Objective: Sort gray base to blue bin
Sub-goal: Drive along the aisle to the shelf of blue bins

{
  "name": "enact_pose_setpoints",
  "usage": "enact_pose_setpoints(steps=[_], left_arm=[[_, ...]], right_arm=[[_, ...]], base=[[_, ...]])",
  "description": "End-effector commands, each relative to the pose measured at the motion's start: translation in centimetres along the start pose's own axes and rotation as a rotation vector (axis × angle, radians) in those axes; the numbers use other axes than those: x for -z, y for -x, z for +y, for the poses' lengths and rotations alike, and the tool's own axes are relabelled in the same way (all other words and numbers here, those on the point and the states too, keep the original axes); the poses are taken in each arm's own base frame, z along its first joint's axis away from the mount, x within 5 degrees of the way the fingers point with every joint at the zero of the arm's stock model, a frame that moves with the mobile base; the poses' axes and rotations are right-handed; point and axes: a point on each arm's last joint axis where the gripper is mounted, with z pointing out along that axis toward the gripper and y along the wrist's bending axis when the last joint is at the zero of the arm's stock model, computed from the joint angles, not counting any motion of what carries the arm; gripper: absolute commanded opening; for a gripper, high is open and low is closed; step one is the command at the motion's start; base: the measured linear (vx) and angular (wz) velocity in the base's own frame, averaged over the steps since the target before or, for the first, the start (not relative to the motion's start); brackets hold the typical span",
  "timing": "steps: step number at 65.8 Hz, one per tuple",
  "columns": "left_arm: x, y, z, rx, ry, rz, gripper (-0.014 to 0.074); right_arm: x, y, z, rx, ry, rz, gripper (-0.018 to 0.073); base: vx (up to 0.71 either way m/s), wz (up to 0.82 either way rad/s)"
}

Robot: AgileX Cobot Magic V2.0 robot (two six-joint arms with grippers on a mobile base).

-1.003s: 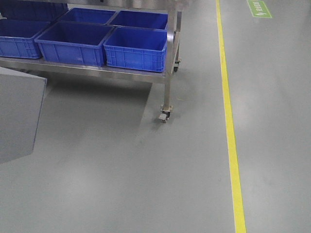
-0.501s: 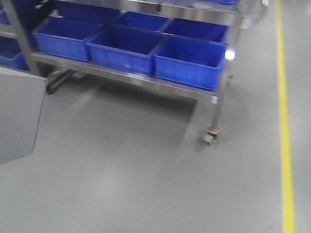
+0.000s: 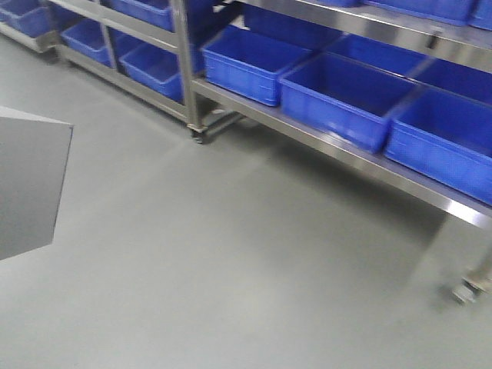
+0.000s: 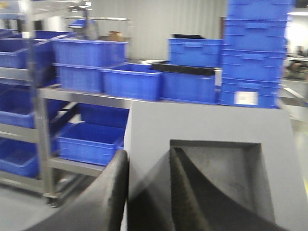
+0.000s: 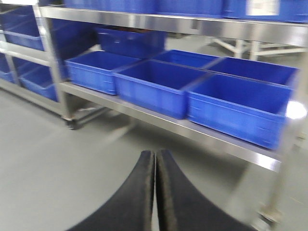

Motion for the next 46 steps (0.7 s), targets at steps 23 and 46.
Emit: enact_pose_setpoints(steps=[23, 46], left_arm=[[0.16, 1.85, -0.36, 0.013, -0.032, -0.128, -0.0006], [0.16, 1.85, -0.36, 0.013, -0.032, -0.128, -0.0006]], right_arm=[[-0.10, 0.52, -0.02, 0.018, -0.004, -0.056, -0.0005], [-0.10, 0.52, -0.02, 0.018, -0.004, -0.056, -0.0005]], base=[[0.35, 0.50], [0.39, 0.43]])
